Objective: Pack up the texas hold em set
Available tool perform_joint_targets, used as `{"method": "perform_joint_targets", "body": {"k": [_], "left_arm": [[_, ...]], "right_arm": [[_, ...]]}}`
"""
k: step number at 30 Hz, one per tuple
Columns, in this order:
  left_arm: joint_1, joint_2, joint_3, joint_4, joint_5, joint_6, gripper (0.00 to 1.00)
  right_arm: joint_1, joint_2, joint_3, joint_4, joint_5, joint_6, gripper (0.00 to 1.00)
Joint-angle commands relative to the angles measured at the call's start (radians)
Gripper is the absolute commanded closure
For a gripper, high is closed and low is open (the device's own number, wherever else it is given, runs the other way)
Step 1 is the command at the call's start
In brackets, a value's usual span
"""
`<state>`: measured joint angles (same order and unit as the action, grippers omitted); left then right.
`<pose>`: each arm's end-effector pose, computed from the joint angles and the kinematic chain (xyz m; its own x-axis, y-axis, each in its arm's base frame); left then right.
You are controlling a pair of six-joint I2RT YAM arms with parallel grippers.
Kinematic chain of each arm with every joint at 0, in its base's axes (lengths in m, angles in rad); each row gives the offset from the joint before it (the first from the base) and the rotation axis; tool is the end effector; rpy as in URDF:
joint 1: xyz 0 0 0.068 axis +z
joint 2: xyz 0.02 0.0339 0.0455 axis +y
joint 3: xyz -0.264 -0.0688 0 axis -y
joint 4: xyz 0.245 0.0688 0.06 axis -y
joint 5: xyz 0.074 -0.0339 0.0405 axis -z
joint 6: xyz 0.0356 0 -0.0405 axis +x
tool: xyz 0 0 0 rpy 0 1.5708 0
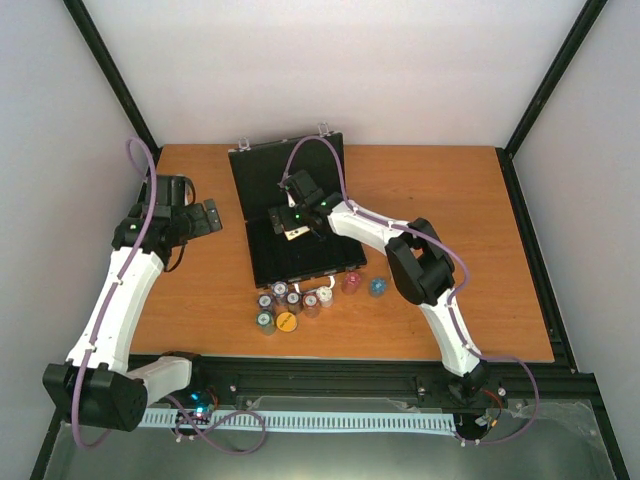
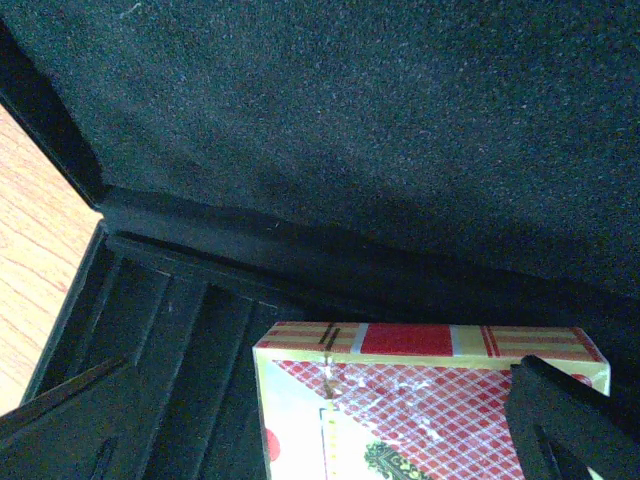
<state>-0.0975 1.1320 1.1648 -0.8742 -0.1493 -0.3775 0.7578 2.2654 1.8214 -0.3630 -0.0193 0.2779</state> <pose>0.2230 -0.0165 0.3391 -0.6889 -0.2989 -0.6604 -0.2757 0.9506 -0.1425 0.3713 0.3523 0.1861 -0.6956 -0.2806 -0.6613 -0.5262 0.8257 0.2032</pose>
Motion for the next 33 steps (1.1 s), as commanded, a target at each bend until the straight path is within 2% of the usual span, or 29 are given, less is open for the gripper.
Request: {"method": "perform_joint_targets", "body": {"k": [1, 7, 12, 16, 20, 27, 33], "left_arm": [[-0.001, 0.003, 0.0, 0.012, 0.003, 0.01, 0.0], [-0.001, -0.005, -0.006, 0.006, -0.001, 0.027, 0.0], [-0.001, -0.007, -0.012, 0.011, 0.007, 0.019, 0.0], [-0.001, -0.014, -0.008, 0.003, -0.004, 0.022, 0.0], [-0.001, -0.018, -0.015, -0.003, -0.017, 0.023, 0.0], [-0.002, -0.019, -0.022, -0.007, -0.022, 0.017, 0.0], [-0.001, -0.011, -0.02, -0.004, -0.028, 0.02, 0.0]], "right_arm": [[0.002, -0.023, -0.047, -0.024, -0.017, 0.027, 0.02], [0.002, -0.045, 0.004, -0.009, -0.01, -0.011, 0.02], [0.001, 0.017, 0.131, -0.036, -0.013, -0.021, 0.02], [0.0, 0.03, 0.15, -0.019, -0.001, -0.008, 0.01], [-0.007, 0.102, 0.225, -0.099, 0.007, 0.008, 0.01], [-0.017, 0.136, 0.173, -0.117, -0.012, 0.027, 0.01], [-0.017, 0.059, 0.058, -0.081, -0.027, 0.054, 0.01]]}}
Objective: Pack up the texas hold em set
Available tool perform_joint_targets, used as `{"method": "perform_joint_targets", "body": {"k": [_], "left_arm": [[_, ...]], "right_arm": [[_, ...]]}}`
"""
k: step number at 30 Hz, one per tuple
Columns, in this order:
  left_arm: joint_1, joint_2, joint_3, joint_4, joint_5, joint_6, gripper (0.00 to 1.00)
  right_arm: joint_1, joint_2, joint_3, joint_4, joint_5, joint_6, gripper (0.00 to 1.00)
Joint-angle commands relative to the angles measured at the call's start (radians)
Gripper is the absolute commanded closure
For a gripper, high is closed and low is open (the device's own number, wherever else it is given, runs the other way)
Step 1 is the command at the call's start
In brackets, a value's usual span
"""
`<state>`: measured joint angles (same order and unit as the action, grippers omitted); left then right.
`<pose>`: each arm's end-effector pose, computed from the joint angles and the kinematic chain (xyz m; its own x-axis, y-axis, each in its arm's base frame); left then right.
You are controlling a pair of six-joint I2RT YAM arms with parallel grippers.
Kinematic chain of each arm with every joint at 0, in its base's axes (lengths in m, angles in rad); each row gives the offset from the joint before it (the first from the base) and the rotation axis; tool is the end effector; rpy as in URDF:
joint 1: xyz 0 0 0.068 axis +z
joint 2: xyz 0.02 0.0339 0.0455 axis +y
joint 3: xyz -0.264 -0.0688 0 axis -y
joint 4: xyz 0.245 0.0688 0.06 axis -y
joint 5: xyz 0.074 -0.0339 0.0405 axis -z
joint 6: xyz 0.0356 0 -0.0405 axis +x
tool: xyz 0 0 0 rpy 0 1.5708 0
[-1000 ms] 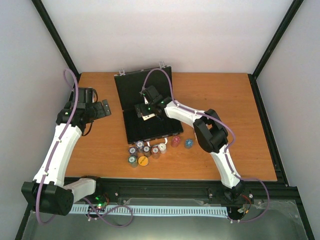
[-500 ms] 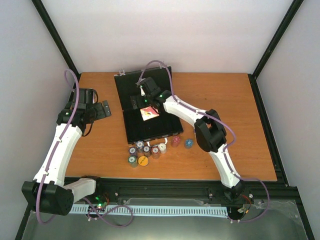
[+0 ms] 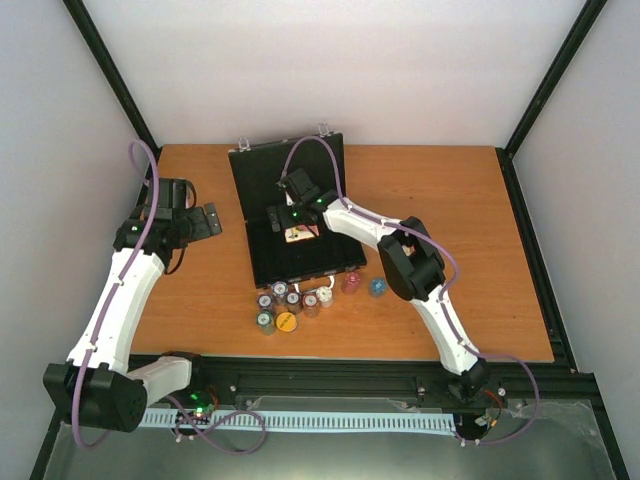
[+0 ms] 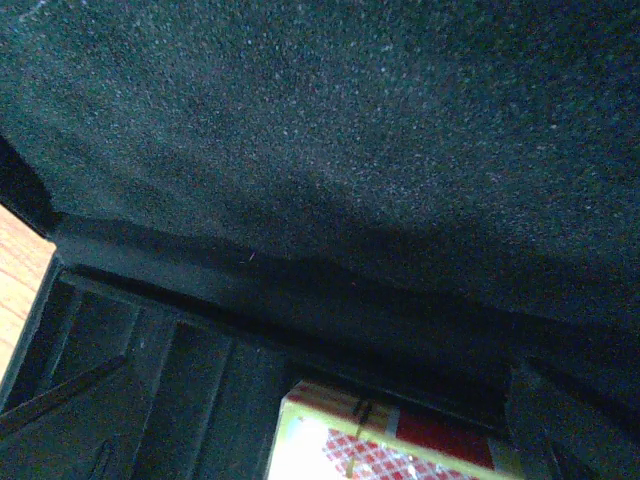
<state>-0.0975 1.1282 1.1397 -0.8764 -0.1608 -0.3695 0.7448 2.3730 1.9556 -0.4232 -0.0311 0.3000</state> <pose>0.2215 -0.0159 0.3318 -0.7037 -0.2894 -0.6489 -0.2803 0.9523 -0.1207 0.3898 0.3609 0.1709 -0.7280 -0.2694 -0.6304 -0.4999 0.8379 0.2192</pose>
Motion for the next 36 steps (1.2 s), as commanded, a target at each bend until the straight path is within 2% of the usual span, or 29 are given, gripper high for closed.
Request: {"method": "perform_joint_targets", "body": {"k": [1, 6, 11, 17, 24, 27, 31, 36], "left_arm": [[-0.001, -0.007, 0.005, 0.0, -0.017, 0.012, 0.0], [-0.001, 0.005, 0.013, 0.006, -0.012, 0.021, 0.0], [-0.001, 0.009, 0.012, 0.011, -0.014, 0.023, 0.0], [-0.001, 0.011, 0.019, 0.009, -0.014, 0.025, 0.0], [-0.001, 0.013, 0.034, -0.001, -0.016, 0.016, 0.0], [-0.001, 0.009, 0.032, -0.004, -0.017, 0.017, 0.0], [-0.001, 0.011, 0.022, -0.005, -0.014, 0.014, 0.0], [-0.001, 0.024, 0.008, 0.001, 0.002, 0.014, 0.0]], "right_arm": [[-0.004, -0.047, -0.076, -0.02, -0.028, 0.024, 0.01], [-0.01, -0.033, -0.04, -0.024, -0.048, -0.032, 0.01], [-0.011, -0.099, -0.034, -0.01, -0.031, -0.085, 0.01], [-0.011, -0.196, -0.046, -0.145, 0.051, -0.069, 0.0], [-0.067, -0.427, -0.268, -0.353, 0.236, 0.015, 0.0], [-0.159, -0.528, -0.416, -0.425, 0.225, 0.071, 0.0], [-0.283, -0.662, -0.641, -0.426, 0.176, 0.08, 0.0], [-0.297, -0.662, -0.707, -0.462, 0.183, 0.004, 0.0]]}}
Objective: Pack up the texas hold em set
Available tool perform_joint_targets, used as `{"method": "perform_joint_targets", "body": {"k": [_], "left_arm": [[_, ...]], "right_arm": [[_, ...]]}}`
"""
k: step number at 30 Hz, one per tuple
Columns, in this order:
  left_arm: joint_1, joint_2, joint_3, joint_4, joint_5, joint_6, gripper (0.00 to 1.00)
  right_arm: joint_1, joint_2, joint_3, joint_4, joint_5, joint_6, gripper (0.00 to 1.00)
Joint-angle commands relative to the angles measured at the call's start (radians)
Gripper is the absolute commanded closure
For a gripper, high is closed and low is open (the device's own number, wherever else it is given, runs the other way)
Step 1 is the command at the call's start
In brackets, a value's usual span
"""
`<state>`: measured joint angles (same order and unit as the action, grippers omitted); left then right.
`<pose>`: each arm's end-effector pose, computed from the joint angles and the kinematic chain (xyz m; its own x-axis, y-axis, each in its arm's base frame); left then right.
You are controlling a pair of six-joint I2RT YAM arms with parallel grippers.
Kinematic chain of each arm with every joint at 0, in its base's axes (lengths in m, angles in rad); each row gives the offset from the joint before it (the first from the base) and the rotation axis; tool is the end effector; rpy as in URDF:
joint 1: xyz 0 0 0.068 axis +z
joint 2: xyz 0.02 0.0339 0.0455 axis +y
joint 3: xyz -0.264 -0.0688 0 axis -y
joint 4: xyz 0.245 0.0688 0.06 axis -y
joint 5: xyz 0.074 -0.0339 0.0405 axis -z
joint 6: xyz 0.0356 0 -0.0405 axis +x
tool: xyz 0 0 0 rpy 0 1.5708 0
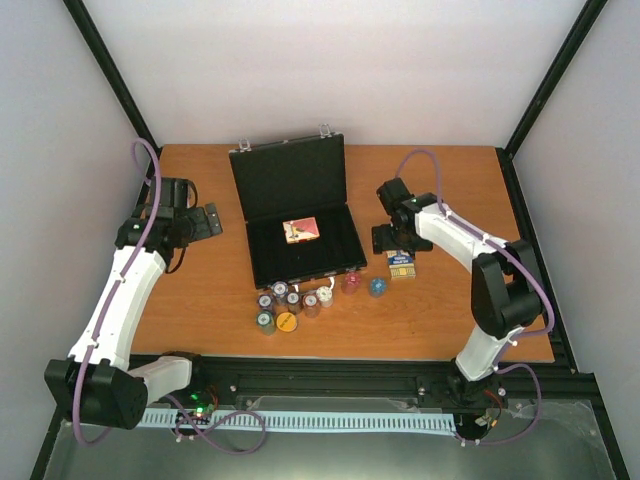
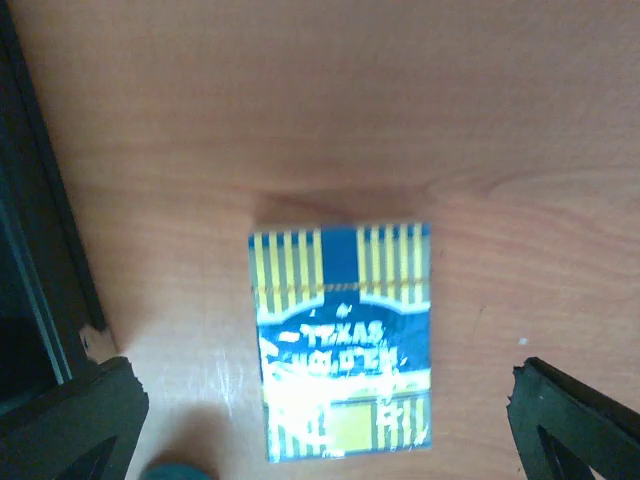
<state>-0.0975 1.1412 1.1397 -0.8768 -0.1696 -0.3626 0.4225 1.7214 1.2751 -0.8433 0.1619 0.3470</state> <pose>0.2243 -0.0159 0.3292 -0.7122 -0.2816 -0.6430 -0.2823 0.9536 -0.1050 0.3095 0.1329 0.2180 -0.9478 -0.0581 -0.3136 -0.0442 0.9977 -0.0513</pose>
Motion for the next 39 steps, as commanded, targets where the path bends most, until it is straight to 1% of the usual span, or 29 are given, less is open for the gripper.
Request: {"method": "perform_joint_targets", "body": {"k": [1, 6, 11, 17, 23, 25, 30, 34, 35, 37, 39], "left_arm": [[-0.001, 0.014, 0.008, 0.003, 0.011, 0.008, 0.0], [-0.001, 0.022, 0.022, 0.002, 0.007, 0.008, 0.0], [-0.001, 0.015, 0.021, -0.007, 0.0, 0.004, 0.0], [-0.002, 0.012, 0.019, -0.01, -0.011, 0.001, 0.0], [-0.002, 0.021, 0.026, -0.007, -0.017, -0.002, 0.0], [-0.001, 0.023, 0.025, -0.007, -0.016, -0.005, 0.0], [-0.001, 0.024, 0.022, -0.01, -0.02, -0.007, 0.0], [-0.001, 0.022, 0.023, -0.017, -0.024, -0.003, 0.0], [-0.002, 0.021, 0.025, -0.018, -0.025, -0.004, 0.0], [-0.001, 0.02, 0.026, -0.018, -0.023, -0.004, 0.0], [-0.001, 0.021, 0.027, -0.016, -0.018, -0.003, 0.0]], "right_arm": [[0.025, -0.004, -0.037, -0.04, -0.017, -0.05, 0.0], [0.021, 0.042, -0.069, -0.022, -0.035, -0.059, 0.0], [-0.001, 0.087, -0.084, -0.014, -0.006, -0.045, 0.0], [-0.034, 0.145, -0.1, 0.027, -0.041, -0.068, 0.0], [-0.039, 0.159, -0.114, 0.054, -0.051, -0.088, 0.01], [-0.04, 0.158, -0.117, 0.059, -0.054, -0.098, 0.07], [-0.041, 0.15, -0.119, 0.06, -0.049, -0.111, 0.31], [-0.044, 0.14, -0.101, 0.044, -0.027, -0.093, 0.6], [-0.044, 0.133, -0.09, 0.036, -0.021, -0.082, 0.63], [-0.046, 0.108, -0.039, 0.017, -0.01, -0.058, 0.64], [-0.045, 0.08, 0.024, -0.003, -0.002, -0.02, 0.68]]}}
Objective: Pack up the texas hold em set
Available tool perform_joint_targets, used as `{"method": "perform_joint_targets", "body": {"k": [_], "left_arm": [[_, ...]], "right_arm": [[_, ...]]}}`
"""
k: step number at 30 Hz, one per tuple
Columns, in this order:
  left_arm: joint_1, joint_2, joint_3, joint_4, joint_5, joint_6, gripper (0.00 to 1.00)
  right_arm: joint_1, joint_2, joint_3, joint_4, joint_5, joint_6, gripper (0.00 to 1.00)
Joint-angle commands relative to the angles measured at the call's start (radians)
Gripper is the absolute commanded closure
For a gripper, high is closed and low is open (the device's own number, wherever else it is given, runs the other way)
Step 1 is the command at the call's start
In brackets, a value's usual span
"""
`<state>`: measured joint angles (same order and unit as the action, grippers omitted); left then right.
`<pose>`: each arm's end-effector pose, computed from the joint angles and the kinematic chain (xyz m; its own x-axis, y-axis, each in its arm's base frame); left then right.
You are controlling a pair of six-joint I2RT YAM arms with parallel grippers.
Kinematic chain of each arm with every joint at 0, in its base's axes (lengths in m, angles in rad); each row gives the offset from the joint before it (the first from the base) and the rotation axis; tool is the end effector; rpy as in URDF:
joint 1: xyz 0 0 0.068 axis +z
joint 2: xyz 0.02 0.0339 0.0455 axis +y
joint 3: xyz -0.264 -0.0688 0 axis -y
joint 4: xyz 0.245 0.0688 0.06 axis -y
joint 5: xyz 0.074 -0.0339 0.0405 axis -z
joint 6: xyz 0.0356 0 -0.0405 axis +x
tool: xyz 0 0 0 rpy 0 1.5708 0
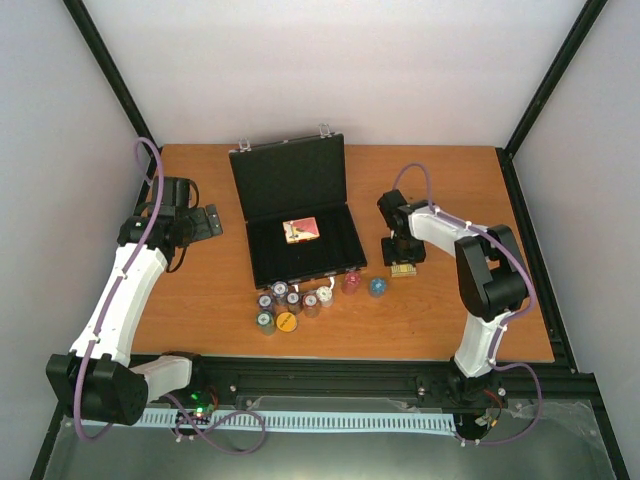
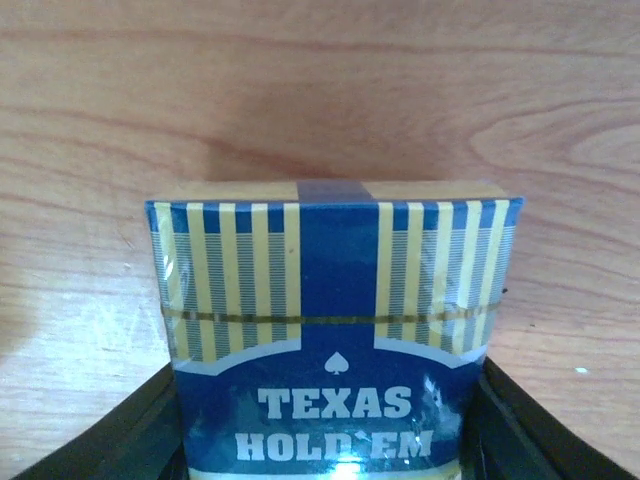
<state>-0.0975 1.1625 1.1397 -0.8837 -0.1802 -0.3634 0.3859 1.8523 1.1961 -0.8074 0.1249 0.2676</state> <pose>0.2282 -0.0159 0.3244 -0.7274 -0.2802 -0.6264 -0.2918 0.9525 -0.0872 0.3127 0.1223 0.1565 -0.9838 -0.1165 -0.1359 -0.1047 0.9903 -0.0912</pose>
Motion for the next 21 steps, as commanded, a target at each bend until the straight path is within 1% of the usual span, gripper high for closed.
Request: {"method": "perform_joint_targets", "body": {"k": [1, 3, 7, 11, 13, 15, 17, 21], "left_arm": [[-0.001, 0.002, 0.028, -0.007, -0.004, -0.003, 0.0], [-0.002, 0.003, 0.027, -0.006, 0.001, -0.004, 0.0], [-0.001, -0.005, 0.018, -0.003, 0.008, -0.005, 0.0], [-0.002, -0.015, 0.013, -0.005, 0.018, 0.0, 0.0], [-0.001, -0.019, 0.011, -0.007, 0.024, 0.002, 0.0], [-0.001, -0.024, 0.008, -0.008, 0.026, 0.002, 0.0], [-0.001, -0.033, 0.003, -0.004, 0.028, 0.003, 0.0], [-0.001, -0.039, 0.01, -0.009, 0.04, -0.002, 0.0]], "right_arm": [[-0.009, -0.062, 0.143, -0.045, 0.035, 0.083, 0.69], [-0.009, -0.072, 0.224, -0.048, -0.001, 0.152, 0.75], [-0.003, -0.068, 0.331, -0.017, -0.111, 0.29, 0.82], [0.025, -0.06, 0.398, 0.029, -0.141, 0.4, 0.81], [0.052, -0.043, 0.431, 0.05, -0.182, 0.473, 0.82], [0.099, -0.03, 0.446, 0.094, -0.23, 0.572, 0.81], [0.166, -0.02, 0.449, 0.155, -0.236, 0.675, 0.8], [0.311, 0.007, 0.463, 0.245, -0.131, 0.848, 0.8]]}}
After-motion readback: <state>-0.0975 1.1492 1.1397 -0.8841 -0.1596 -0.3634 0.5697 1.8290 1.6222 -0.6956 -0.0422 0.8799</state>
